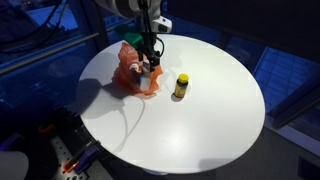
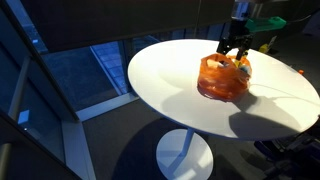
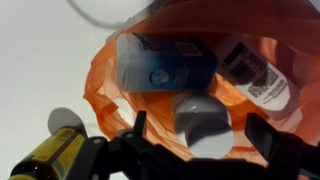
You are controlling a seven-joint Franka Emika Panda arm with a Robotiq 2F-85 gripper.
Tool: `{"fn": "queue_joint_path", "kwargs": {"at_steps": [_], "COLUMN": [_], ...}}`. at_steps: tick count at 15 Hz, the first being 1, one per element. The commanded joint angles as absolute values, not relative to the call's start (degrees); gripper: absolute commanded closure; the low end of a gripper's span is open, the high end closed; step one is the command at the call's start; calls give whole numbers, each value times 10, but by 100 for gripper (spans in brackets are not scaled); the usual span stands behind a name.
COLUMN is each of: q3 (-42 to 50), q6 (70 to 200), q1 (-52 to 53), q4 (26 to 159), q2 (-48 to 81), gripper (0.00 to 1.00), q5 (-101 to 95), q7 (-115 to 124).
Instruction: Pick up the white medicine bottle from the orange plastic and put it on the table
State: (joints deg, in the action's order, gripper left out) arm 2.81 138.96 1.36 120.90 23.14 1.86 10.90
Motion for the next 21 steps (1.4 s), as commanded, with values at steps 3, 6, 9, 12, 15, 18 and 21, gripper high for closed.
{"fn": "queue_joint_path", "kwargs": {"at_steps": [3,6,9,12,15,18,21], "q3": [24,26,28,28,27,27,29], "q6": [1394,1394,1396,1397,1397,1395,1394], "q1": [19,23,25,26,27,28,29], "q4": [1199,1199,1197,1195,1196,1198,1192], "q2": [245,243,240,233,232,228,229], "gripper": [11,42,66,78,99,74,52], "q5": [11,8,4,1,-2,-7,-11], "q7": [104,108,112,111,110,110,115]}}
